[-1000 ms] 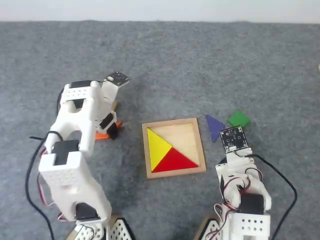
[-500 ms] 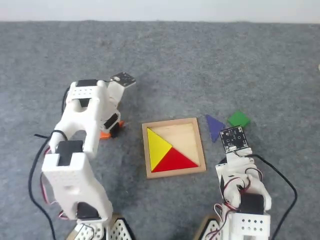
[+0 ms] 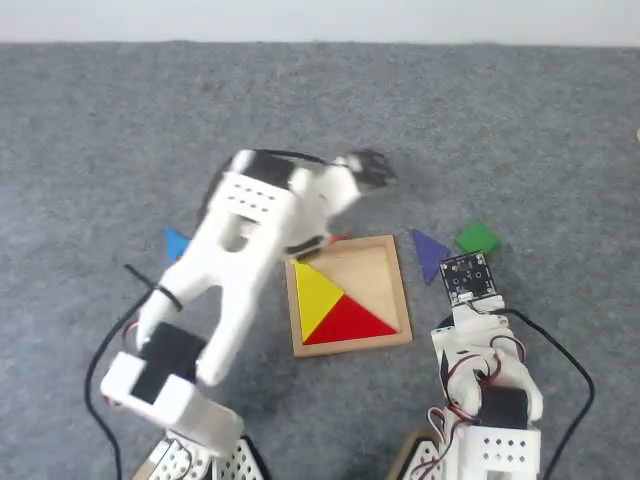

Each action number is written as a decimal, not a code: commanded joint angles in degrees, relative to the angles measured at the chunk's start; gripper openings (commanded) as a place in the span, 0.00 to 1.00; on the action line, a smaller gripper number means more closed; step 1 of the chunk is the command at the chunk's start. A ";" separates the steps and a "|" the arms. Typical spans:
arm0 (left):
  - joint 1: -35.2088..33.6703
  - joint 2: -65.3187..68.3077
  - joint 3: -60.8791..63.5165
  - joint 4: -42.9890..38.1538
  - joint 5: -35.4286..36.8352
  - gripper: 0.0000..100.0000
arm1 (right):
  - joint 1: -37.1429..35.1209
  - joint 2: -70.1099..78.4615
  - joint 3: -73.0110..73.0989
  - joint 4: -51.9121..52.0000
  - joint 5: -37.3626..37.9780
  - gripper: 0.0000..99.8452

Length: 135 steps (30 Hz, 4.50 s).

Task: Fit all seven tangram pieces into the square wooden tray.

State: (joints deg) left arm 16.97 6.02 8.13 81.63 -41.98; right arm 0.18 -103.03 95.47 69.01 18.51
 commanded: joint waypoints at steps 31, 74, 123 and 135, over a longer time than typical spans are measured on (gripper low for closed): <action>3.69 12.13 -3.30 -7.65 -11.43 0.15 | 0.66 -0.92 0.88 -0.22 0.53 0.01; -1.14 10.46 -5.05 -18.99 9.32 0.17 | 0.66 -0.92 0.88 -0.22 0.62 0.01; -28.40 26.37 -27.47 1.14 2.73 0.18 | 0.48 -0.92 0.88 -0.22 0.62 0.01; -31.65 30.86 -28.53 2.37 -10.99 0.21 | 0.57 -0.92 0.88 -0.22 0.62 0.01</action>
State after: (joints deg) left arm -13.36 35.74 -17.89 83.21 -48.22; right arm 0.18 -103.03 95.47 69.01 18.51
